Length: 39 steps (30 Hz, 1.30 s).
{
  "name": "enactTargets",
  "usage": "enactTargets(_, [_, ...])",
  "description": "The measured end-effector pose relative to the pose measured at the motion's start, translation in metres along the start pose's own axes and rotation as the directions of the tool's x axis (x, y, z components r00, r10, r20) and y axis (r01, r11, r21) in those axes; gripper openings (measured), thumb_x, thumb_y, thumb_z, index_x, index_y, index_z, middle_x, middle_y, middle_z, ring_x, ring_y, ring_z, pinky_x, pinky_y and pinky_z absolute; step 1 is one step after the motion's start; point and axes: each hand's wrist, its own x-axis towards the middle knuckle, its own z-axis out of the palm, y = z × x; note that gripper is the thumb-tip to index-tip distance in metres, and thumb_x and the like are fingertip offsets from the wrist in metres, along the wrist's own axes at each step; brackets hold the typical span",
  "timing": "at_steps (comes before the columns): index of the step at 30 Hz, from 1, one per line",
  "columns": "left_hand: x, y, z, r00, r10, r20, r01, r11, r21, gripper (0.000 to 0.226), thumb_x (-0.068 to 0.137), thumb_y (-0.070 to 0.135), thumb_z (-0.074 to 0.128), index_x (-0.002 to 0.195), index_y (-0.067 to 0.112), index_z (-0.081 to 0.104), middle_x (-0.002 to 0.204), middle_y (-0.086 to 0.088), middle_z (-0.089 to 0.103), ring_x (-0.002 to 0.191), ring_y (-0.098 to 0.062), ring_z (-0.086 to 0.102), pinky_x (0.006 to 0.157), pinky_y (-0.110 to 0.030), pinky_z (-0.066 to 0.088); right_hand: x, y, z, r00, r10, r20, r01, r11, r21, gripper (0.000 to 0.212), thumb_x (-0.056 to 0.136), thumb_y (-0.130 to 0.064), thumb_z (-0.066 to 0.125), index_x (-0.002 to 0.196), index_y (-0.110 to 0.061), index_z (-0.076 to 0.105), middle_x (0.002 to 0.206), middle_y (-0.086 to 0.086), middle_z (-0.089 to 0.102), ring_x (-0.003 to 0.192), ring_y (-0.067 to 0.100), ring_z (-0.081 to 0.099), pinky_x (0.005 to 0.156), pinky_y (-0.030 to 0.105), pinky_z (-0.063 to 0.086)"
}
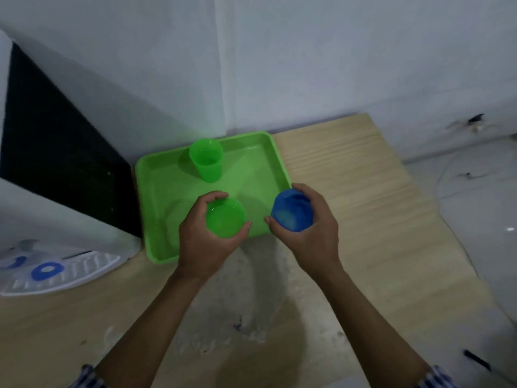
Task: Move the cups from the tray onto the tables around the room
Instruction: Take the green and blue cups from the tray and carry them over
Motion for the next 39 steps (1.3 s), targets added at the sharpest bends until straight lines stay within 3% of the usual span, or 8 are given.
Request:
enactTargets(5, [-0.031, 0.054, 0.024, 0.988, 0.082, 0.134, -0.077, 0.996, -0.040, 0.060, 0.064, 0.039, 0.087, 0.116, 0.026, 0.059, 0.114, 0.019, 0.064, 0.108, 0.001, 0.061, 0.093, -0.013, 0.043, -0.047, -0.007, -0.062, 0.993, 0.050, -0.109, -0.049, 0.999, 0.005, 0.068, 0.068, -0.028, 0.092, 0.129, -0.029, 0.059, 0.124, -0.023, 0.059, 0.117, -0.002, 0.056, 0.090, 0.008, 0.043])
enactTargets(16, [-0.127, 0.162, 0.086, 0.876, 0.221, 0.428, -0.167, 0.973, -0.161, 0.071, 0.061, 0.040, 0.091, 0.122, 0.038, 0.053, 0.115, 0.019, 0.064, 0.110, -0.006, 0.062, 0.089, -0.007, 0.042, -0.172, -0.001, -0.193, 0.912, 0.180, -0.369, -0.157, 0.983, 0.093, 0.070, 0.068, -0.029, 0.093, 0.126, -0.041, 0.057, 0.123, -0.027, 0.059, 0.117, -0.002, 0.056, 0.088, 0.009, 0.047])
enactTargets(22, [-0.175, 0.208, 0.121, 0.800, 0.291, 0.525, -0.212, 0.955, -0.206, 0.076, 0.061, 0.043, 0.090, 0.127, 0.038, 0.052, 0.117, 0.019, 0.063, 0.113, -0.009, 0.061, 0.088, -0.009, 0.044, -0.230, 0.003, -0.253, 0.854, 0.210, -0.476, -0.173, 0.977, 0.121, 0.074, 0.063, -0.049, 0.092, 0.127, -0.038, 0.057, 0.122, -0.030, 0.058, 0.117, -0.004, 0.055, 0.088, 0.007, 0.045])
enactTargets(31, [-0.247, 0.278, 0.181, 0.664, 0.405, 0.629, -0.290, 0.914, -0.283, 0.078, 0.059, 0.048, 0.087, 0.127, 0.037, 0.051, 0.113, 0.021, 0.063, 0.108, -0.005, 0.061, 0.085, -0.009, 0.046, -0.305, 0.015, -0.341, 0.732, 0.175, -0.658, -0.172, 0.983, 0.069, 0.070, 0.069, -0.033, 0.092, 0.129, -0.033, 0.056, 0.121, -0.028, 0.058, 0.115, -0.004, 0.055, 0.088, 0.006, 0.044])
enactTargets(39, [-0.299, 0.328, 0.247, 0.500, 0.499, 0.708, -0.307, 0.866, -0.395, 0.076, 0.060, 0.048, 0.086, 0.127, 0.038, 0.050, 0.114, 0.025, 0.060, 0.109, -0.002, 0.060, 0.084, -0.004, 0.042, -0.351, 0.031, -0.406, 0.582, 0.184, -0.792, -0.253, 0.967, 0.038, 0.069, 0.070, -0.036, 0.091, 0.129, -0.033, 0.056, 0.123, -0.021, 0.058, 0.116, 0.000, 0.055, 0.090, 0.008, 0.044])
